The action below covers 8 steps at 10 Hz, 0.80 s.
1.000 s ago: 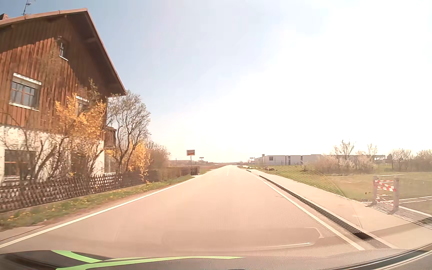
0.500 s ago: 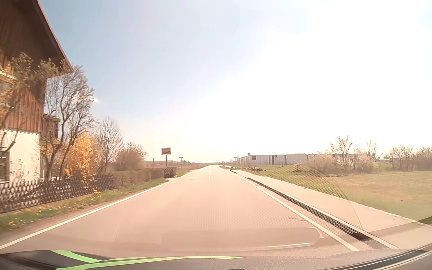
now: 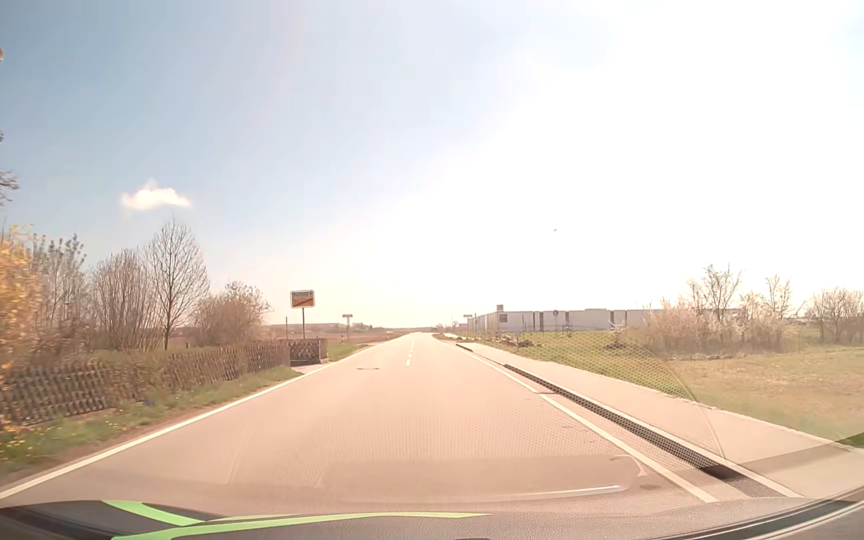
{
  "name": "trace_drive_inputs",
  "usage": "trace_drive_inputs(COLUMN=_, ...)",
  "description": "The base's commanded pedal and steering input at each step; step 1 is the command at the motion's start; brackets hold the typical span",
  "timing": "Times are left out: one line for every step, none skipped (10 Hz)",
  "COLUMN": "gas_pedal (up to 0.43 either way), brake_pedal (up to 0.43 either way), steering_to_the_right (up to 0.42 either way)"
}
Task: Follow the waypoints while adhering to traffic rules and regulations
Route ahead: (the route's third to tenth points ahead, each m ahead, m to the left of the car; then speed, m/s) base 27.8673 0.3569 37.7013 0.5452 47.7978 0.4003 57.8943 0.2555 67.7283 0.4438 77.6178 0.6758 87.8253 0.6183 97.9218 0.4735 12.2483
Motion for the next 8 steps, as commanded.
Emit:
trace_drive_inputs(gas_pedal=0.429, brake_pedal=0.0, steering_to_the_right=0.004)
trace_drive_inputs(gas_pedal=0.429, brake_pedal=0.0, steering_to_the_right=0.004)
trace_drive_inputs(gas_pedal=0.429, brake_pedal=0.0, steering_to_the_right=0.004)
trace_drive_inputs(gas_pedal=0.441, brake_pedal=0.0, steering_to_the_right=0.004)
trace_drive_inputs(gas_pedal=0.441, brake_pedal=0.0, steering_to_the_right=0.003)
trace_drive_inputs(gas_pedal=0.449, brake_pedal=0.0, steering_to_the_right=-0.001)
trace_drive_inputs(gas_pedal=0.449, brake_pedal=0.0, steering_to_the_right=-0.003)
trace_drive_inputs(gas_pedal=0.449, brake_pedal=0.0, steering_to_the_right=-0.005)
